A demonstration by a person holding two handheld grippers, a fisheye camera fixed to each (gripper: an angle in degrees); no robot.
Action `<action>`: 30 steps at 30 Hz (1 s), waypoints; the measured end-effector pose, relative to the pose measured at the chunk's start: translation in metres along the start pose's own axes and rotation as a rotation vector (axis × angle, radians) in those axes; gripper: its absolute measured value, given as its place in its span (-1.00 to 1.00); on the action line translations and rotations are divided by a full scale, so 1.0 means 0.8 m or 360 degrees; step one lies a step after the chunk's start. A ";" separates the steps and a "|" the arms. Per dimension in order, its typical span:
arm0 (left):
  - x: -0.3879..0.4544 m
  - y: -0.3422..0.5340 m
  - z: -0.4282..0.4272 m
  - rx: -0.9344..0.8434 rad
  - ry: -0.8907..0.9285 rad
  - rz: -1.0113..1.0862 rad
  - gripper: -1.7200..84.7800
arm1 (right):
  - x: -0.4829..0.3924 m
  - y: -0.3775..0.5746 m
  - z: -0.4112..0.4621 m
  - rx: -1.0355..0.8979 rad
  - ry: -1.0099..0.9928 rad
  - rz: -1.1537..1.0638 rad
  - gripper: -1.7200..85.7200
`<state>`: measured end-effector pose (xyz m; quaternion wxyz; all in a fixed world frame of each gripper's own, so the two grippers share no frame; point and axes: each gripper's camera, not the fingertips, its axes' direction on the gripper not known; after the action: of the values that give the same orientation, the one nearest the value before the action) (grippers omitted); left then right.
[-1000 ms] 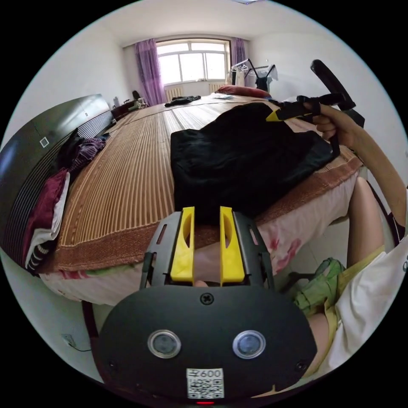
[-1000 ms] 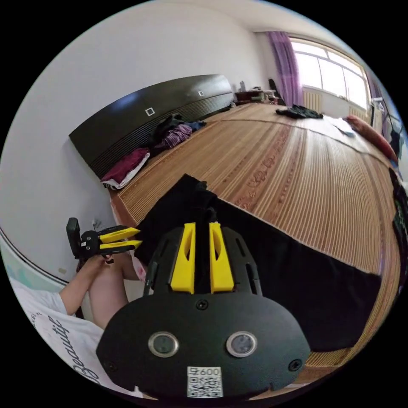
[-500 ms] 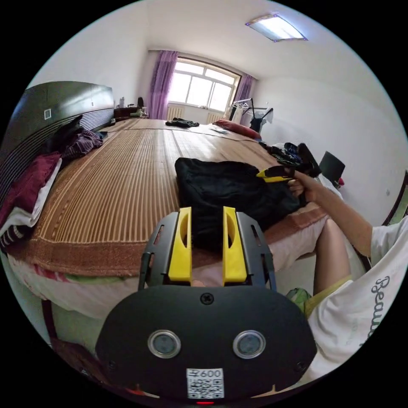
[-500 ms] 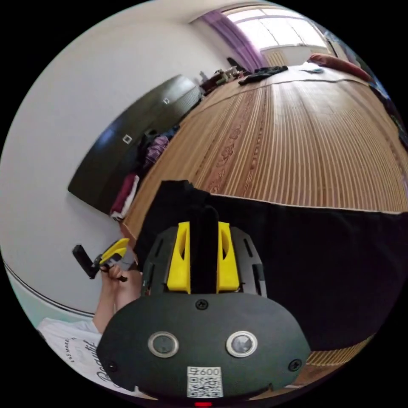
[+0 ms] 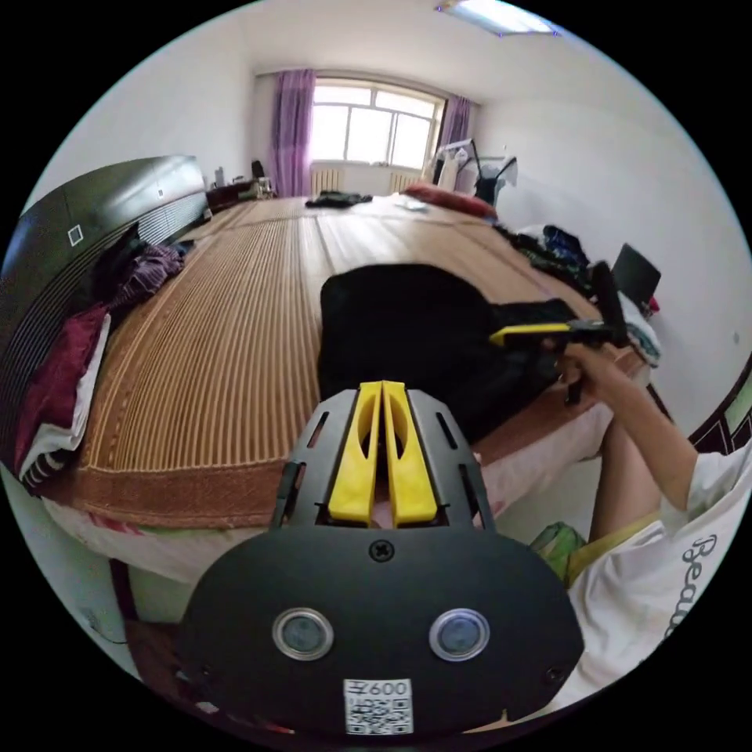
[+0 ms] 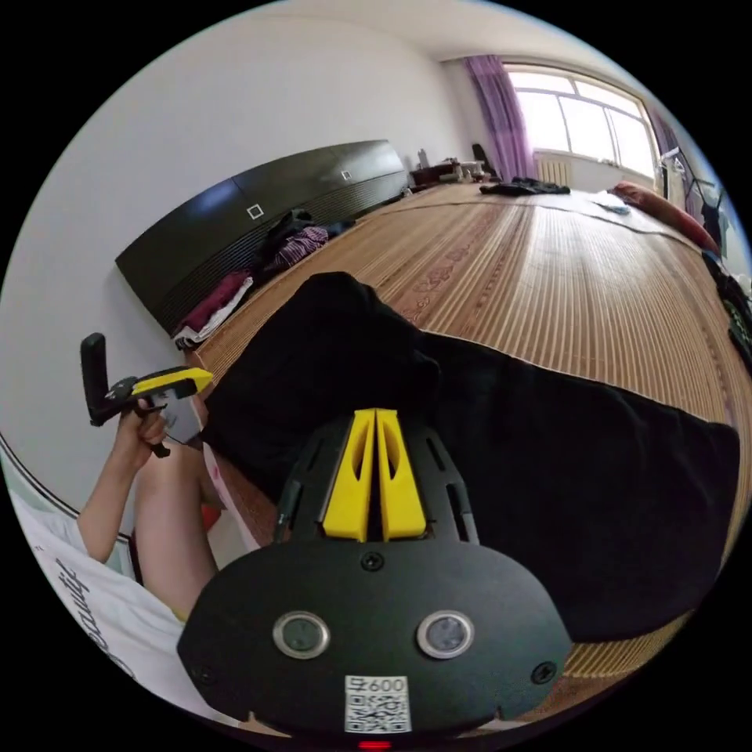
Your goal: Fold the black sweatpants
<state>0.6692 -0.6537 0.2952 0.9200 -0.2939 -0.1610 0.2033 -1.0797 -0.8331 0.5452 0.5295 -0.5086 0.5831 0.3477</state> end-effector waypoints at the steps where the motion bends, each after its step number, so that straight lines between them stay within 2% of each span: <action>1: 0.021 -0.006 -0.001 0.0060 0.0099 0.0035 -0.95 | -0.016 -0.008 0.000 -0.0042 0.0036 -0.0012 -0.98; 3: 0.059 -0.012 0.016 0.0084 0.0208 0.0126 -0.95 | -0.036 -0.024 -0.009 -0.0066 0.0064 0.0048 -0.98; 4: 0.083 -0.013 0.039 0.0040 0.0251 0.0158 -0.95 | -0.053 -0.033 -0.024 0.0028 0.0046 0.0039 -0.98; 6: 0.115 -0.005 0.092 -0.0157 0.0313 0.0173 -0.95 | -0.078 -0.046 -0.047 0.0222 0.0003 0.0019 -0.98; 7: 0.135 0.010 0.138 -0.0388 0.0322 0.0191 -0.95 | -0.090 -0.060 -0.055 0.0310 -0.0010 0.0019 -0.98; 8: 0.147 0.027 0.136 -0.0255 0.0259 0.0189 -0.95 | -0.096 -0.076 -0.052 0.0334 -0.0012 0.0026 -0.98; 10: 0.162 0.041 0.130 -0.0197 0.0208 0.0224 -0.95 | -0.100 -0.100 -0.028 0.0266 -0.0009 0.0021 -0.98; 13: 0.201 0.044 0.126 -0.0214 0.0094 0.0394 -0.95 | -0.104 -0.115 0.052 -0.0089 0.0139 -0.0109 -0.98; 15: 0.227 0.043 0.115 -0.0159 0.0038 0.0477 -0.95 | -0.104 -0.108 0.053 0.0025 0.0123 -0.0082 -0.98; 17: 0.257 0.041 0.092 0.0059 0.0094 0.0524 -0.95 | -0.112 -0.105 0.048 0.0060 0.0073 -0.0063 -0.98; 19: 0.273 0.034 0.092 0.0157 0.0165 0.0477 -0.95 | -0.118 -0.101 0.041 0.0095 0.0084 -0.0046 -0.98; 21: 0.290 0.021 0.118 0.0078 0.0209 0.0425 -0.95 | -0.121 -0.093 0.024 0.0148 0.0143 0.0025 -0.98; 23: 0.321 0.019 0.191 -0.0260 0.0238 0.0427 -0.95 | -0.121 -0.068 -0.013 0.0288 0.0242 0.0110 -0.98; 24: 0.328 0.023 0.200 -0.0270 0.0219 0.0420 -0.95 | -0.120 -0.060 -0.026 0.0326 0.0265 0.0125 -0.98; 25: 0.345 0.036 0.194 -0.0148 0.0168 0.0477 -0.95 | -0.117 -0.041 -0.054 0.0403 0.0328 0.0158 -0.98; 30: 0.431 0.080 0.183 -0.0018 -0.0184 0.0890 -0.95 | -0.083 0.052 -0.170 0.0581 0.0633 0.0248 -0.93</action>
<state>0.8889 -0.3747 0.4308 0.8158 -0.3199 -0.1269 0.4648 -1.1609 -0.9363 0.6311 0.4592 -0.4168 0.7658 0.1701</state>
